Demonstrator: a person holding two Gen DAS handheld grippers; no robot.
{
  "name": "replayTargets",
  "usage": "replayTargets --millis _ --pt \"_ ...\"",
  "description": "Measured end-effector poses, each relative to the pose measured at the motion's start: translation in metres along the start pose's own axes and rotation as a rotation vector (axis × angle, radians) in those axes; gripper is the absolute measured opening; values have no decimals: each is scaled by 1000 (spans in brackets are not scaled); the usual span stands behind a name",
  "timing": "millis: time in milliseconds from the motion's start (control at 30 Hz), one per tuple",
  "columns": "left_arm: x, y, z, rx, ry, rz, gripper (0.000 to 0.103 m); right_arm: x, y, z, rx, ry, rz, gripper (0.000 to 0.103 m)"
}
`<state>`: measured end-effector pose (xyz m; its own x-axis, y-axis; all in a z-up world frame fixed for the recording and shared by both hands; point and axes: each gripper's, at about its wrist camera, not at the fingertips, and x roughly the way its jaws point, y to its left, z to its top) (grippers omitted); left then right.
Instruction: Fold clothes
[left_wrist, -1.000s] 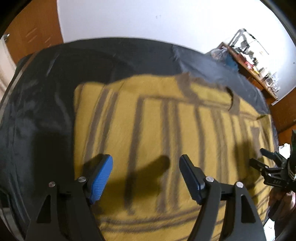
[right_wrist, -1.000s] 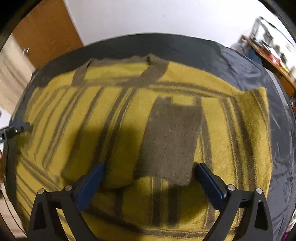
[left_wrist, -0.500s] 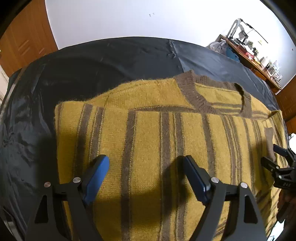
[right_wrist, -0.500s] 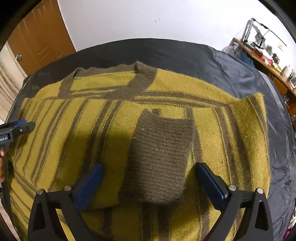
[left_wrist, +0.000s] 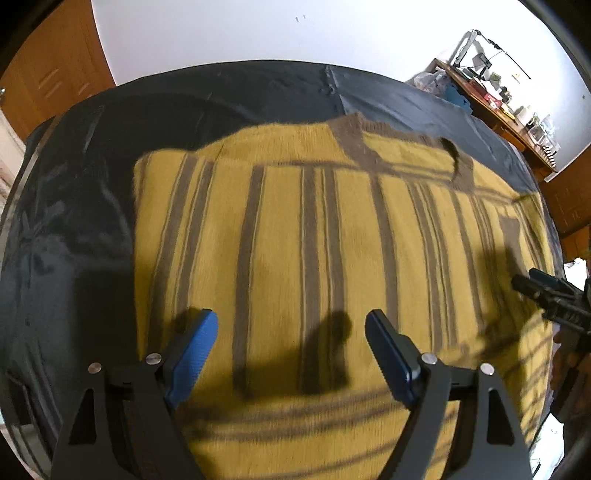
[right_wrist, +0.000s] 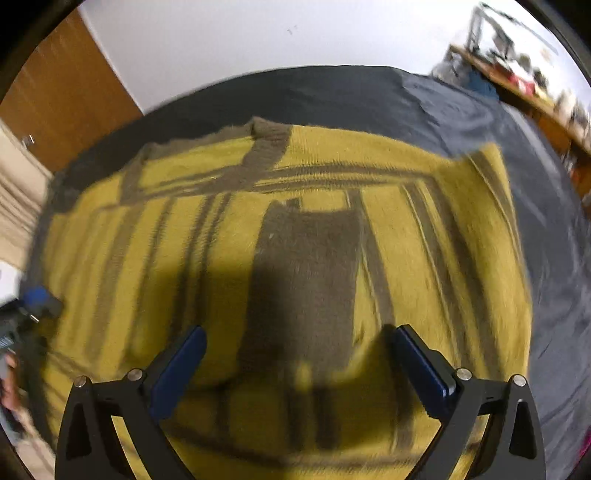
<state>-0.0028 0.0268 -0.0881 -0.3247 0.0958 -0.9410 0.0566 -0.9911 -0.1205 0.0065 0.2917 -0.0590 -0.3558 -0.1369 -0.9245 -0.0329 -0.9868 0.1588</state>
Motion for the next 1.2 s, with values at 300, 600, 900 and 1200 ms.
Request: replayTargets --millis 300,600,900,1200 --pt "-19 17 -69 -56 50 34 85 -60 -28 -81 -11 -38 97 103" --pt "-54 35 -145 -129 60 74 85 -113 -82 -167 110 -37 138 103" --pt "-78 41 -208 -162 68 87 85 -132 -115 -227 155 -7 172 103" --pt "-92 54 -257 -219 76 85 85 -134 -122 -258 155 22 176 102"
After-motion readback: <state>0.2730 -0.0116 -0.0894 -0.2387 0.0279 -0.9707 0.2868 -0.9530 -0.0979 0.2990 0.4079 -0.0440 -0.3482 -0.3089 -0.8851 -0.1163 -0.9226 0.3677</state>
